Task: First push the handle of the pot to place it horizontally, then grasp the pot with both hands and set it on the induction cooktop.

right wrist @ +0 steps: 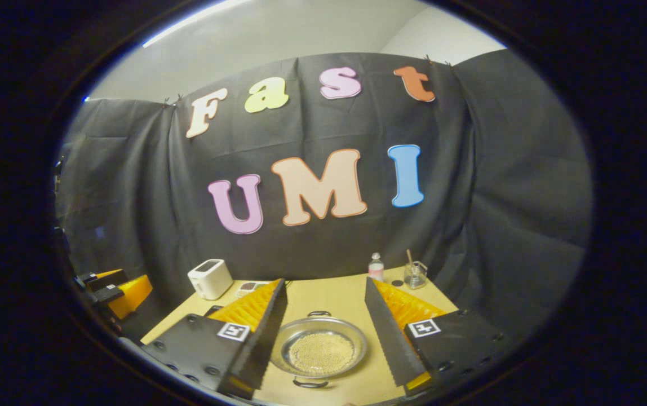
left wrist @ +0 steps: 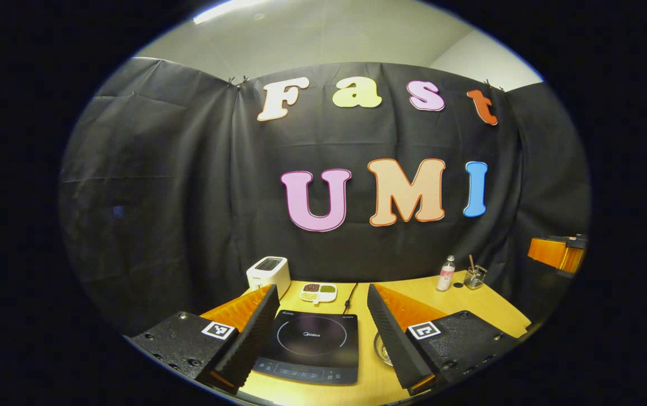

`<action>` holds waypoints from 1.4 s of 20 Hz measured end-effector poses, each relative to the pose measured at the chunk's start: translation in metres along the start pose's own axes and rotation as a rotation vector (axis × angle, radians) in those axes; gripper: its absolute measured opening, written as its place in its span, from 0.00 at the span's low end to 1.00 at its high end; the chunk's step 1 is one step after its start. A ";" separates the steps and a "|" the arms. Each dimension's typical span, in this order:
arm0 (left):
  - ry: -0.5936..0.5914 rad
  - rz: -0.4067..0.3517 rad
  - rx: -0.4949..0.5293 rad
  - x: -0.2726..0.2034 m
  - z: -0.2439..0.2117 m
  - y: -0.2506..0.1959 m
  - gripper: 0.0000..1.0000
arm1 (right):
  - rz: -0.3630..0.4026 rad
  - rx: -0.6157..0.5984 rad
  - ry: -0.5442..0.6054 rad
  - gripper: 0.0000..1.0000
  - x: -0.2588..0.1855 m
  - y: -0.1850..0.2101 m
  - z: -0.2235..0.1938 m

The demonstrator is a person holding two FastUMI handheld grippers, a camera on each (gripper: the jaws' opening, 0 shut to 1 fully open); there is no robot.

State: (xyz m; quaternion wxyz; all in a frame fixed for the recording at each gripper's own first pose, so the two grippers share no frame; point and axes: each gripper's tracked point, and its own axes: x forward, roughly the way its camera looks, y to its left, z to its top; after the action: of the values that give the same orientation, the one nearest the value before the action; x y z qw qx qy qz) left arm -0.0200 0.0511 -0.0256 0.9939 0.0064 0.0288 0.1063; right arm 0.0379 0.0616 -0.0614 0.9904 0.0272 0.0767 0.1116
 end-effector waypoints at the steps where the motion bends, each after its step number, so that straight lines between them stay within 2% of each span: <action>1: 0.002 0.007 -0.002 -0.001 0.000 0.002 0.93 | 0.012 0.000 0.009 0.71 0.005 0.004 -0.004; 5: 0.012 0.032 -0.020 -0.002 -0.005 0.011 0.96 | 0.049 -0.030 0.033 0.54 0.011 0.019 -0.013; 6: 0.015 0.041 -0.022 -0.003 -0.008 0.015 0.93 | 0.046 -0.046 0.036 0.42 0.013 0.021 -0.013; 7: 0.019 0.047 -0.025 -0.003 -0.009 0.018 0.94 | 0.059 -0.047 0.037 0.31 0.014 0.024 -0.014; 8: 0.021 0.052 -0.026 -0.004 -0.010 0.020 0.96 | 0.052 -0.051 0.039 0.29 0.018 0.025 -0.018; 9: 0.024 0.057 -0.025 -0.004 -0.012 0.023 0.96 | 0.073 -0.047 0.046 0.17 0.016 0.031 -0.020; 10: 0.027 0.062 -0.024 -0.005 -0.014 0.026 0.93 | 0.081 -0.049 0.057 0.17 0.018 0.034 -0.024; 11: 0.029 0.065 -0.023 -0.005 -0.014 0.028 0.93 | 0.088 -0.055 0.065 0.08 0.018 0.037 -0.027; 12: 0.032 0.068 -0.023 -0.004 -0.015 0.030 0.99 | 0.067 -0.062 0.060 0.22 0.021 0.035 -0.025; 14: 0.033 0.075 -0.021 -0.005 -0.017 0.035 0.96 | 0.088 -0.032 0.081 0.00 0.021 0.041 -0.036; 15: 0.034 0.079 -0.019 -0.004 -0.018 0.038 0.99 | 0.089 -0.020 0.102 0.00 0.026 0.043 -0.047; 16: 0.037 0.080 -0.018 -0.005 -0.020 0.039 0.96 | 0.093 -0.012 0.117 0.11 0.027 0.044 -0.053; 17: 0.040 0.080 -0.015 -0.004 -0.021 0.041 0.96 | 0.095 -0.004 0.135 0.11 0.028 0.046 -0.060; 18: 0.043 0.081 -0.012 -0.004 -0.023 0.043 0.99 | 0.098 0.003 0.154 0.00 0.029 0.047 -0.069; 19: 0.044 0.081 -0.009 -0.004 -0.024 0.045 0.96 | 0.097 0.008 0.177 0.03 0.031 0.048 -0.080; 20: 0.046 0.081 -0.008 -0.004 -0.025 0.047 0.96 | 0.098 0.011 0.205 0.00 0.032 0.050 -0.091; 22: 0.055 0.080 -0.004 -0.003 -0.030 0.052 0.95 | 0.097 0.025 0.266 0.03 0.033 0.053 -0.117; 28: 0.068 0.078 0.003 0.000 -0.041 0.071 0.93 | 0.092 0.052 0.422 0.03 0.028 0.067 -0.187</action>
State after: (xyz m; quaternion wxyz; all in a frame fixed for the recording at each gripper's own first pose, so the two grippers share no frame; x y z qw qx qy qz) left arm -0.0377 0.1202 -0.0649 0.9874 0.0053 0.0626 0.1451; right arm 0.0212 0.1397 -0.2453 0.9452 0.0322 0.2839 0.1578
